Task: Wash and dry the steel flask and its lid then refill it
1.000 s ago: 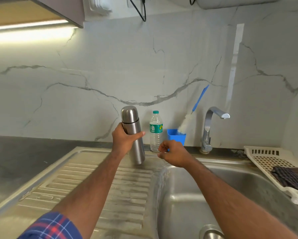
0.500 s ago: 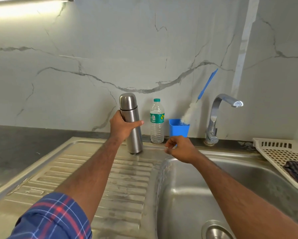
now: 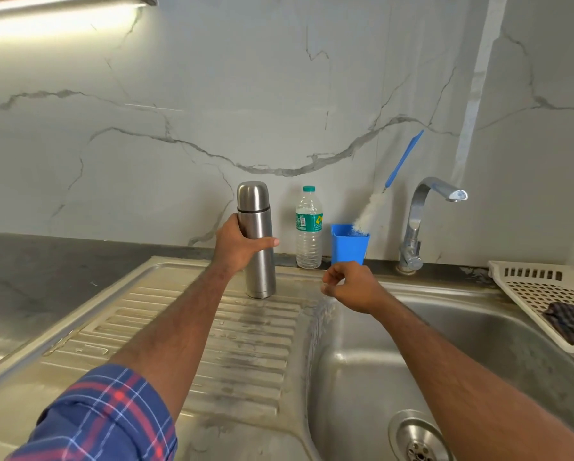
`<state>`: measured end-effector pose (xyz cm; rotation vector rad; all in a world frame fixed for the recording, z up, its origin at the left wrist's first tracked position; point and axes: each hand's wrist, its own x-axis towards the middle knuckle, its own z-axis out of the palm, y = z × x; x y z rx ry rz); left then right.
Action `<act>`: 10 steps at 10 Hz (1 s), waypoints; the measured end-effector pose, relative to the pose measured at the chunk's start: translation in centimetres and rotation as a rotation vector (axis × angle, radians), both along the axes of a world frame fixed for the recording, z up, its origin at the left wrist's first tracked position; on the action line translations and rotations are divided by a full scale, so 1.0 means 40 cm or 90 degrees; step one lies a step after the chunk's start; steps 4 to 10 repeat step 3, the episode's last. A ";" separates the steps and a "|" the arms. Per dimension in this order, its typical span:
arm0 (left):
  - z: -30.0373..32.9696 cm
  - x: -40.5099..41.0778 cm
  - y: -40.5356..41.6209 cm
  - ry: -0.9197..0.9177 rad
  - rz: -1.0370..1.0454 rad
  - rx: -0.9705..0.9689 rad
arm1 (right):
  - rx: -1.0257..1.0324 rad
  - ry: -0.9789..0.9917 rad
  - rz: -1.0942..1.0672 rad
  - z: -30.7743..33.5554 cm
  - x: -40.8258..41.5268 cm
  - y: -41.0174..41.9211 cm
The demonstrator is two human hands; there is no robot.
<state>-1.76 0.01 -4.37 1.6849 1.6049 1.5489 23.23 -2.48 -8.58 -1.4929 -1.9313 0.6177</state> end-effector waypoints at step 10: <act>-0.039 0.000 -0.042 0.027 0.085 -0.032 | 0.019 -0.011 -0.013 0.046 0.013 -0.066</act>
